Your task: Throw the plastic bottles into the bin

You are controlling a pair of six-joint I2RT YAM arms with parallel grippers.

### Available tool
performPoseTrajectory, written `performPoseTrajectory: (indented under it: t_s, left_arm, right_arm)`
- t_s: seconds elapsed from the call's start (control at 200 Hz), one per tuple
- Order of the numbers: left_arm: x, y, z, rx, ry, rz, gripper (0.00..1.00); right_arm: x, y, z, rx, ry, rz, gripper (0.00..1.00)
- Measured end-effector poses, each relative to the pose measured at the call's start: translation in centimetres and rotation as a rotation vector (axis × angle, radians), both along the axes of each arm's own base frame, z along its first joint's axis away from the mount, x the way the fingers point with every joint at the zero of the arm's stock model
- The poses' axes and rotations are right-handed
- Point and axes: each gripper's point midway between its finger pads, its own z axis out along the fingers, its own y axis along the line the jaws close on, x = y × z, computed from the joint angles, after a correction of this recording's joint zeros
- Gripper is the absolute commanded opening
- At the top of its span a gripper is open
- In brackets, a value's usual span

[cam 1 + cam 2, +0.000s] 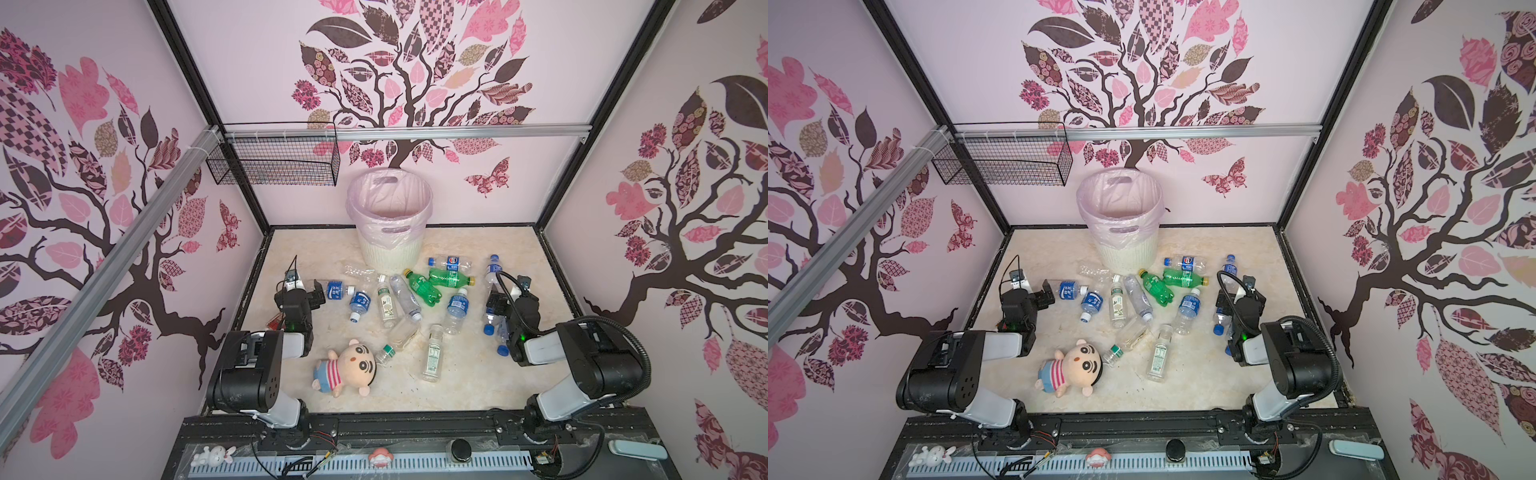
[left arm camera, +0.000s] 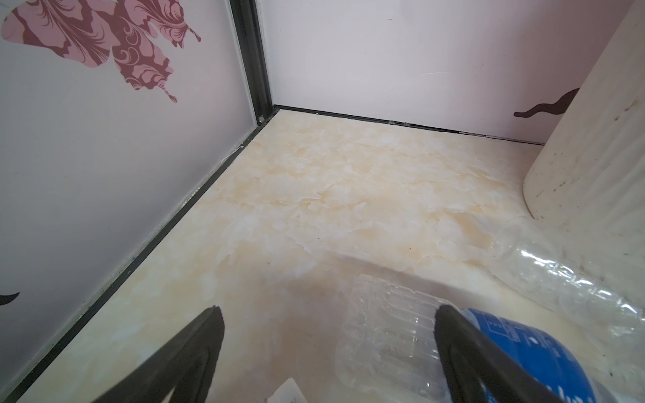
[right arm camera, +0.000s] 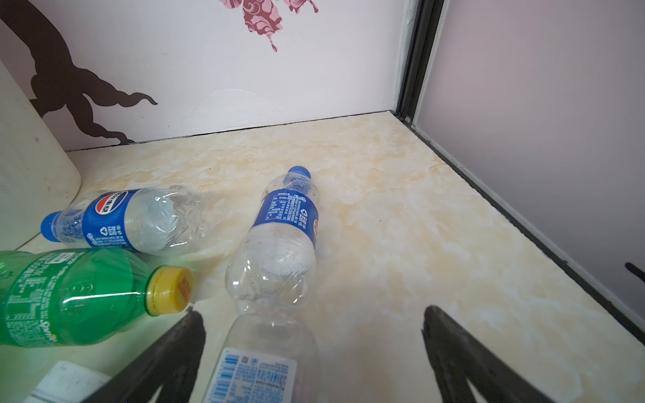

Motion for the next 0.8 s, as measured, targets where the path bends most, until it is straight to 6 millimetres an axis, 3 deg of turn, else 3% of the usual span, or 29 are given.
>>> performPoseTrajectory:
  t_s: [0.29,0.42,0.51,0.635,0.8]
  left_arm:
    - [-0.1,0.1,-0.1,0.009,0.009,0.01,0.97]
    - [-0.5,0.3,-0.1,0.02,0.056,0.034,0.97]
    - [-0.8,0.7,1.5,0.025,0.042,0.069,0.97]
    - [-1.2,0.9,4.5,-0.001,0.029,0.106,0.97]
    - [-0.8,-0.6,9.3,-0.068,0.05,0.103,0.97]
  right_arm:
    - [0.1,-0.5,0.1,0.006,0.037,-0.02,1.0]
    - [2.0,-0.9,3.8,0.019,0.005,-0.045,1.0]
    - [1.9,-1.1,6.3,0.029,-0.045,-0.06,0.99]
    - [0.9,-1.9,8.3,0.049,-0.065,-0.108,0.99]
    - [1.3,-2.6,12.0,0.161,-0.076,-0.177,1.0]
